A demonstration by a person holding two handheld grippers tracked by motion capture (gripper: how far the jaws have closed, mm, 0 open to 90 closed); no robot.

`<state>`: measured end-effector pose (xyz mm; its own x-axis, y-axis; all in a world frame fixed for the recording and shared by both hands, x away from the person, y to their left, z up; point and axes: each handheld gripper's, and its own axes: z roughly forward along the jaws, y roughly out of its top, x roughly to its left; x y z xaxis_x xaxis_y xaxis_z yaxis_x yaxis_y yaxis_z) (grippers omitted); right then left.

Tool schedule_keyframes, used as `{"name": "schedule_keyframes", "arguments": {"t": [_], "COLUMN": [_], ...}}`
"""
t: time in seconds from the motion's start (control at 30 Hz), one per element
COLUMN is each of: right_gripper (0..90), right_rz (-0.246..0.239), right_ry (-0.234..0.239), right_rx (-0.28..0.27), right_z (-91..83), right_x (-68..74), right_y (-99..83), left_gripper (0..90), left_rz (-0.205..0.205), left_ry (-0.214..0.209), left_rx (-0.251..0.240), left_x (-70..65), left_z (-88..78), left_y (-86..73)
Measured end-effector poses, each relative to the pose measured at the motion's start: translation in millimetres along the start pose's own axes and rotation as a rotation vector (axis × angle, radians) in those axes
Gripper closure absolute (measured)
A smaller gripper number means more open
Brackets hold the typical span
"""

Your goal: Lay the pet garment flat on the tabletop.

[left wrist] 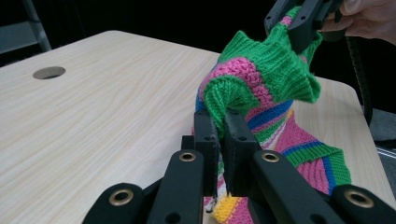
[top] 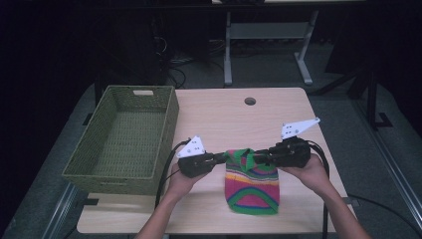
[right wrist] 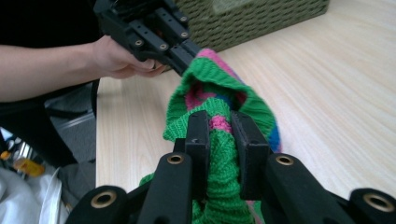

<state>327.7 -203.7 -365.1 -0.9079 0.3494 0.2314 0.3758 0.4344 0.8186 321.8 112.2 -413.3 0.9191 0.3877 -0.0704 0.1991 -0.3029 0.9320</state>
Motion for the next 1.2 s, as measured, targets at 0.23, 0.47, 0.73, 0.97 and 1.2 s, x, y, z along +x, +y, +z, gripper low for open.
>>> {"name": "schedule_keyframes", "arguments": {"t": [0.23, 0.47, 0.73, 0.97, 1.2], "right_gripper": [77.7, 78.2, 78.3, 78.3, 77.4], "right_rz": [0.025, 0.040, 0.086, 0.095, 0.122], "right_ry": [-0.040, -0.080, -0.168, -0.200, -0.230], "right_rx": [-0.068, -0.120, -0.163, -0.148, -0.127], "right_z": [-5.9, -12.0, -17.0, -9.7, -0.1], "right_x": [-4.9, -7.3, -14.3, -18.8, -29.9], "right_y": [-0.7, -0.5, -2.3, -1.6, -1.5], "left_gripper": [85.6, 85.8, 85.9, 85.8, 85.5], "left_rz": [-0.022, -0.049, -0.087, -0.121, -0.183], "left_ry": [0.027, 0.041, 0.059, 0.084, 0.125], "left_rx": [0.006, -0.004, -0.023, -0.006, 0.048], "left_x": [4.0, 8.0, 12.3, 18.7, 30.8], "left_z": [-5.4, -9.5, -11.1, -9.7, -0.6], "left_y": [1.5, 0.8, 1.1, 6.3, 2.5]}}
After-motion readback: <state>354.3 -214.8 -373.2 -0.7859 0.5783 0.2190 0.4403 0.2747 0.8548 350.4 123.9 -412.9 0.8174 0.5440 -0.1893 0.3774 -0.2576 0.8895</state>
